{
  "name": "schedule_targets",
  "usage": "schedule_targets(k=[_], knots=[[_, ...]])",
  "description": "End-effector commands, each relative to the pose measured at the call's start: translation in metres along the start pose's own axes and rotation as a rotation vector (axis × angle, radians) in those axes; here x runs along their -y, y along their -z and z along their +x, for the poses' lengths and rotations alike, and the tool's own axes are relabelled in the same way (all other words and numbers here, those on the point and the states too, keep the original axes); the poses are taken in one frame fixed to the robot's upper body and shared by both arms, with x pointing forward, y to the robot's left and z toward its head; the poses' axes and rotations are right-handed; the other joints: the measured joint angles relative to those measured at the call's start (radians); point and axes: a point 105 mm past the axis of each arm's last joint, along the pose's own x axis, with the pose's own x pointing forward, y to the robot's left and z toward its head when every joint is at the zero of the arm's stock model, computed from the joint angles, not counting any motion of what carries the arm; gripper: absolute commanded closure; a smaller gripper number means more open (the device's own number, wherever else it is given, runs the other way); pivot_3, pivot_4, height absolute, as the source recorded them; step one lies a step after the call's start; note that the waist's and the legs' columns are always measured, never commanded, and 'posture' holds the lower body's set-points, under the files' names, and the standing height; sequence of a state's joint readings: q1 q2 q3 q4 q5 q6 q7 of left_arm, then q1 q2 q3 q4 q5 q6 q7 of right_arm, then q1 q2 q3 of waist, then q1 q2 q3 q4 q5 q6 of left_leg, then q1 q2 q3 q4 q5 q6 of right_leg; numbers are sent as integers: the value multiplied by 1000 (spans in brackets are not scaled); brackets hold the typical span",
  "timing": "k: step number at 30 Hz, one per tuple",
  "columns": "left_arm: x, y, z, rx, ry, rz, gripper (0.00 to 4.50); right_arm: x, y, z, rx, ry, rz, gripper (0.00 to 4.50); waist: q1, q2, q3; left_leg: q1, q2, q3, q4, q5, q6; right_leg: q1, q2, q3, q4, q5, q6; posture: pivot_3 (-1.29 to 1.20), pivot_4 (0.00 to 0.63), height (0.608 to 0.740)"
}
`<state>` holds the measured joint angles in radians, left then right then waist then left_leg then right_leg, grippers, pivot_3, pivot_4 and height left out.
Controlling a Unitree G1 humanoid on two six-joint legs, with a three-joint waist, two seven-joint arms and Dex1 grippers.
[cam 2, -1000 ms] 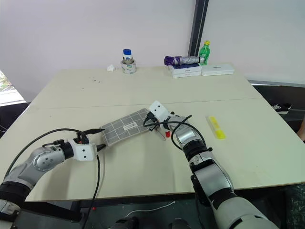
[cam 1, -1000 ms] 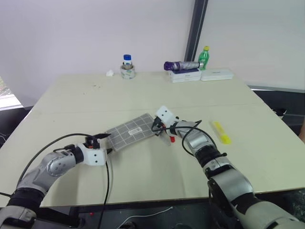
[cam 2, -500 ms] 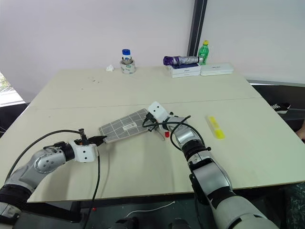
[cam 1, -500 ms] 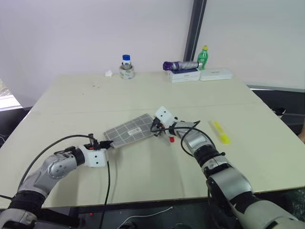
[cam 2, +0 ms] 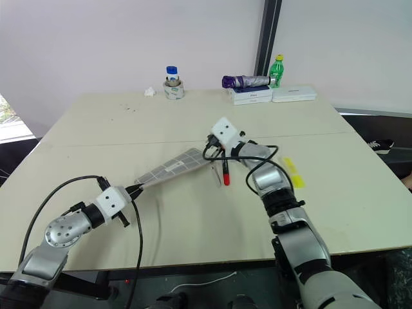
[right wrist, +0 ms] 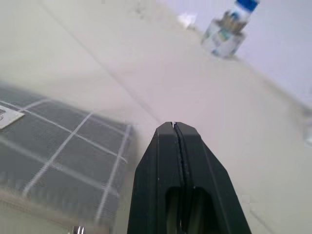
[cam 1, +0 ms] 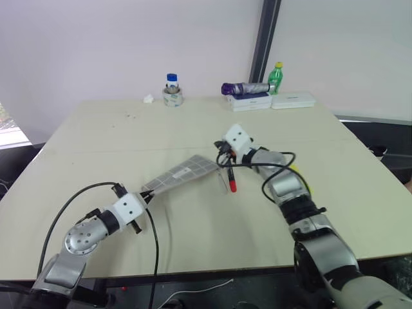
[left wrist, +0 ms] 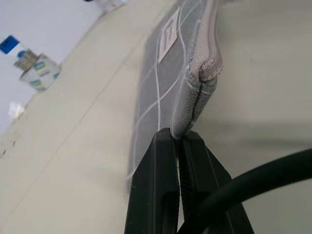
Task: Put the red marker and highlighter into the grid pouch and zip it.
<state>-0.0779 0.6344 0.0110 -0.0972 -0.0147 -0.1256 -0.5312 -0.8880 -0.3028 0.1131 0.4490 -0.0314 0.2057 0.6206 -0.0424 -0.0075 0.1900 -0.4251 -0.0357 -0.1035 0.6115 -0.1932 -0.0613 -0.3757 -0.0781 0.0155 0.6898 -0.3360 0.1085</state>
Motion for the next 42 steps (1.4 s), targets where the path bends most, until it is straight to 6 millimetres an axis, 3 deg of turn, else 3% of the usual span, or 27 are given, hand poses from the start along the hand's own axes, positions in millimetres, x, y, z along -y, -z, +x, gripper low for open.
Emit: schedule_targets(k=[1, 6, 13, 24, 27, 31, 36, 42], knots=[[-8, -20, -2, 37, -71, -75, 4500, 2, -22, -21, 61, -45, 77, 3930, 0, 0, 0, 0, 0, 0, 0, 0, 0, 1, 0, 0, 0, 0, 0, 0, 150, 737], [-4, -35, 3, 57, -104, -168, 4500, -9, -13, -43, 0, -78, 81, 1642, -1, 0, 0, 0, 0, 0, 0, 0, 0, 1, 0, 0, 0, 0, 0, 0, 150, 737], [7, -39, 10, 57, -96, -209, 4500, -8, 5, -45, -87, -20, 173, 1642, 1, 0, 0, 1, -1, 0, 1, 0, 0, 2, 1, 0, -1, 0, 0, 0, 150, 737], [12, -45, 14, 74, -91, -228, 4500, -6, 6, -27, -66, 14, 235, 1642, 1, 0, 0, 1, -1, 0, 0, 0, 0, 2, 1, 0, -1, 0, 0, 0, 150, 737], [12, -46, 14, 76, -93, -229, 4500, -5, 5, -22, -55, 20, 239, 2481, 1, 0, 0, 1, -1, 0, 0, 0, 0, 1, 1, 0, -1, 0, 0, 0, 150, 737], [13, -45, 12, 74, -93, -228, 4500, -7, 3, -18, -43, 10, 238, 4466, 1, 0, 0, 1, -1, 0, 0, 0, 0, 2, 1, 0, -1, 0, 0, 0, 150, 737], [14, -45, 13, 66, -99, -236, 4500, -18, -1, -16, -37, -30, 223, 4466, 1, 0, 0, 1, -1, 0, 0, 0, 0, 2, 1, 0, -1, 0, 0, 0, 150, 737], [22, -47, 19, 58, -88, -254, 4500, -53, -14, -13, -19, -147, 124, 4466, 0, 0, 0, 1, -1, 0, 0, 0, 0, 1, 1, 0, -2, 0, 0, 0, 150, 737]])
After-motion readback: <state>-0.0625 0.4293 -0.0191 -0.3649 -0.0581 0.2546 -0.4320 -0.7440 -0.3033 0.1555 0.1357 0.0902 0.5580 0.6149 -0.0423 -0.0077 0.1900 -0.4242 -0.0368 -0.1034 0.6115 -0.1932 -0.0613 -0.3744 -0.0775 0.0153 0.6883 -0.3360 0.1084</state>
